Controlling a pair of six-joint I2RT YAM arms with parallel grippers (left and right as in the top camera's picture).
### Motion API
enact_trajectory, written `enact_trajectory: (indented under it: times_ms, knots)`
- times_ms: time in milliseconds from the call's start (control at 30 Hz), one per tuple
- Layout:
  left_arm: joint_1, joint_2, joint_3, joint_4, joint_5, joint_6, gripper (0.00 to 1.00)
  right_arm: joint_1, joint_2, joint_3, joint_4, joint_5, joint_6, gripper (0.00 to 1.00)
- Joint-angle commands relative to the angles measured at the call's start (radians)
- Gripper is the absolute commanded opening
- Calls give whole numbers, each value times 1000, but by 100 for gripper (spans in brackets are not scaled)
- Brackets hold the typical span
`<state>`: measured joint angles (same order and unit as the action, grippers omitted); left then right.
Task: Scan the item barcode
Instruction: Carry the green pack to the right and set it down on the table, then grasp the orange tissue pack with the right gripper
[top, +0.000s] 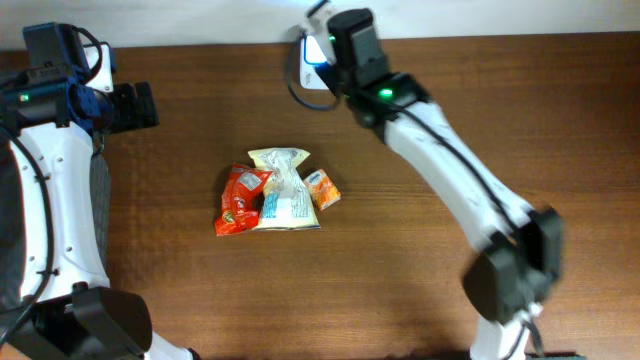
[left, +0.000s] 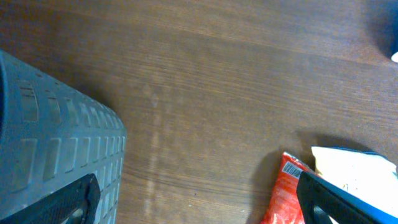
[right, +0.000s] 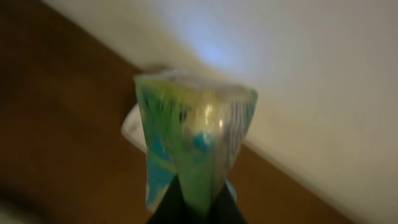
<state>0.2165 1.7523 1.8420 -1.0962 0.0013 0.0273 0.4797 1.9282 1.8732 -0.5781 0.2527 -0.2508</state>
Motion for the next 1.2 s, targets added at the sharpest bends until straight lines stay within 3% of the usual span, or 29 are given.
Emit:
enact_trajectory:
  times_ms: [0, 67, 167, 233, 500, 567, 700, 800, 867, 1067, 1167]
  knots:
    - [2, 2, 2, 2, 6, 15, 99, 4, -113, -6, -329, -44, 352, 4]
    - [3, 2, 2, 2, 6, 15, 99, -9, -127, -7, -542, -95, 419, 4]
    - [2, 2, 2, 2, 6, 15, 99, -108, -119, -59, -652, -240, 486, 4]
    - [3, 2, 2, 2, 6, 15, 99, -230, -117, -151, -643, -300, 568, 4]
    - [3, 2, 2, 2, 6, 15, 99, -540, -84, -593, -364, -393, 569, 6]
    - [3, 2, 2, 2, 6, 15, 99, -568, -85, -581, -387, -439, 493, 49]
    - [2, 2, 2, 2, 6, 15, 99, -559, -85, -482, -502, -509, 385, 76]
    - [2, 2, 2, 2, 6, 15, 99, -512, -85, -387, -530, -580, 349, 74]
    - [2, 2, 2, 2, 6, 15, 99, -423, -82, -385, -425, -673, 325, 68]
    - [2, 2, 2, 2, 6, 15, 99, -124, 62, -384, -146, -669, 373, 63]
    - [2, 2, 2, 2, 6, 15, 99, -54, 148, -384, -68, -695, 417, 57]
